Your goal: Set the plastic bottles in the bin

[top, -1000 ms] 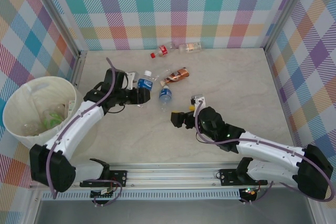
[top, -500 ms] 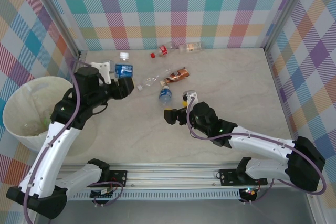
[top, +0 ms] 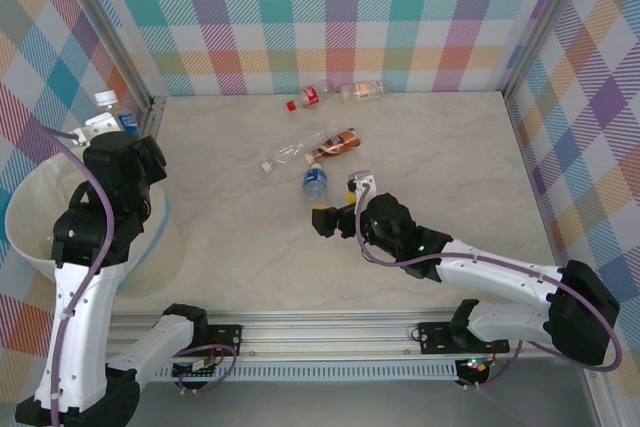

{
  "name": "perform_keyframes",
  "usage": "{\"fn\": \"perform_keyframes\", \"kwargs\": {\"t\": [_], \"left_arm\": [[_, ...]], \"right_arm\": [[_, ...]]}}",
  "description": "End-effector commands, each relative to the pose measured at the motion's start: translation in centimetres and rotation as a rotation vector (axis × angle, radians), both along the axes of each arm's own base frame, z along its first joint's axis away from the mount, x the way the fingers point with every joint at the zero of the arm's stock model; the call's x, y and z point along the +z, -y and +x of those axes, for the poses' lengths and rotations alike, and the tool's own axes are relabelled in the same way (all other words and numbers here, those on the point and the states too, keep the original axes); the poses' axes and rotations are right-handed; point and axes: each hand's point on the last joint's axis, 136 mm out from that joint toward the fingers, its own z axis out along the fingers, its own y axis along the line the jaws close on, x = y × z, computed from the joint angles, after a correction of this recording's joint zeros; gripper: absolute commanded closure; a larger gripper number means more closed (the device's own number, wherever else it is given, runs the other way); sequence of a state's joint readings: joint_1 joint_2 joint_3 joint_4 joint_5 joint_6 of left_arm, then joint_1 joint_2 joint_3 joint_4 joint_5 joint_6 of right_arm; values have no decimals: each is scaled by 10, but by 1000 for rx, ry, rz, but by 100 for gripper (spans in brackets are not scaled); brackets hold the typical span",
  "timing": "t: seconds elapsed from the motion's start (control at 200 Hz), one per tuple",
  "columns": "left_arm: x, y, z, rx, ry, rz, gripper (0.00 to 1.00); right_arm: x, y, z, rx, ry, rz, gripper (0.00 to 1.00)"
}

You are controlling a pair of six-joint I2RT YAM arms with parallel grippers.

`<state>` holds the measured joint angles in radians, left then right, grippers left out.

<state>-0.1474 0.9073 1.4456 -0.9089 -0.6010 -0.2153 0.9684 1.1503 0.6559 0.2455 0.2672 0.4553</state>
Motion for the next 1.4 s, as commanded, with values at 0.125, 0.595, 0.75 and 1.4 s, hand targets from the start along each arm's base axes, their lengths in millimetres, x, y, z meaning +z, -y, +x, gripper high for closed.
{"fn": "perform_keyframes", "kwargs": {"t": [0.125, 0.595, 0.75, 1.4], "left_arm": [[-33, -49, -23, 210, -127, 25, 100], [-73, -79, -37, 359, -176, -50, 71], [-75, -76, -35, 342, -173, -61, 41], [-50, -41, -29, 136, -44, -165, 0]], "right_arm": [[8, 8, -4, -4, 17, 20, 0], [4, 16, -7, -20, 11, 19, 0], [1, 15, -6, -22, 10, 12, 0], [-12, 12, 5, -63, -20, -49, 0]]}}
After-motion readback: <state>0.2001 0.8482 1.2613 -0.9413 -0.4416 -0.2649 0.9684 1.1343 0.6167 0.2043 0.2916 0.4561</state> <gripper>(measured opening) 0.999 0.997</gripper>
